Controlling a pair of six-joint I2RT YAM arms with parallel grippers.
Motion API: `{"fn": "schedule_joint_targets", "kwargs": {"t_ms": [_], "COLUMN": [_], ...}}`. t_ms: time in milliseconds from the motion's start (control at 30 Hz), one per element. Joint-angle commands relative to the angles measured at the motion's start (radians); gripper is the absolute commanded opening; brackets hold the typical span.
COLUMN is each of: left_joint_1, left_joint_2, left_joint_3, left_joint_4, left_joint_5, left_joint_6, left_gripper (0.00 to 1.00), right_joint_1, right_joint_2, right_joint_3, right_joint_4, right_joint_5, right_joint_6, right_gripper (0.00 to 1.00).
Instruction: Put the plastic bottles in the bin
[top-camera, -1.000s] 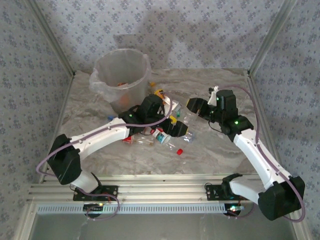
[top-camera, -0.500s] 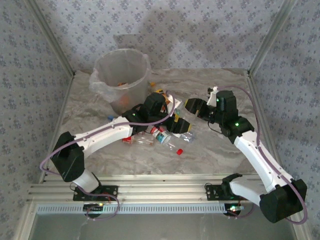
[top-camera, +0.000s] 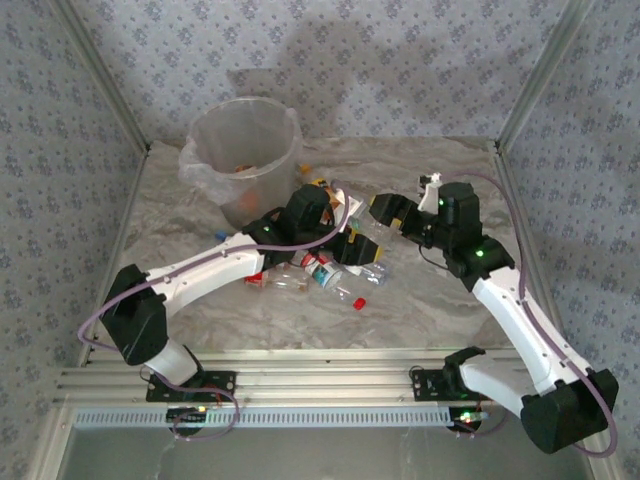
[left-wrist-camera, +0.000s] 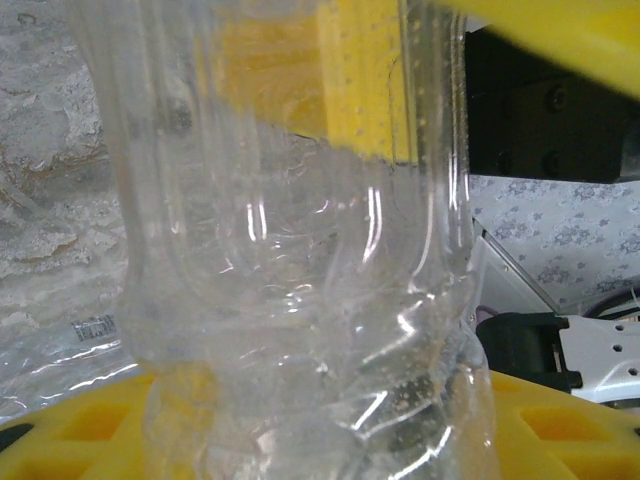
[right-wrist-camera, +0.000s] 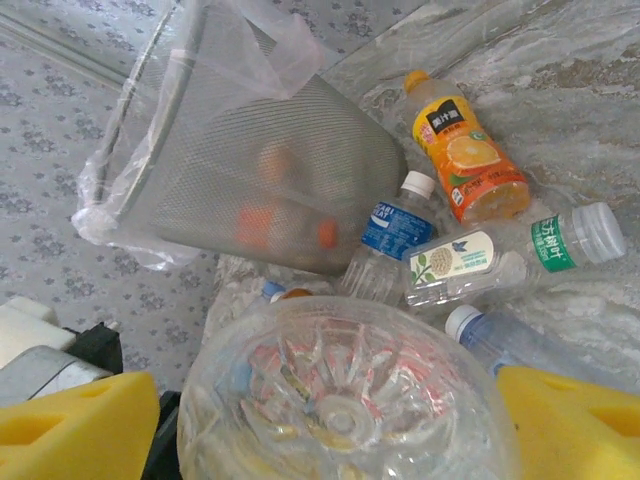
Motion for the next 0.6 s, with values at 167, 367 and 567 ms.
{"fn": "schedule_joint_targets", "kwargs": {"t_ms": [167,367,567], "left_joint_1": [0.058,0.129,0.24], "left_joint_2": [-0.095,-0.134,-0.154], "left_joint_3": [0.051,0.119,0.255], "left_joint_4": [-0.071,-0.224,-0.407], "left_joint_5": [0.018,-0.008,-0.049], "left_joint_6": [0.038,0.1,0.197], "left_gripper": [0.58,0.59,0.59], "right_joint_1": [-0.026,-0.013,0.008], "right_joint_2": [-0.087,-0.145,-0.191], "right_joint_3": [0.062,0.087,0.105], "right_joint_4": [-0.022,-0.013,0.006], "right_joint_5": [-0.206,-0.285,-0.312], "right_joint_6": [-0.074,-0.132,-0.194], "right_gripper": [1.0,1.0,1.0]}}
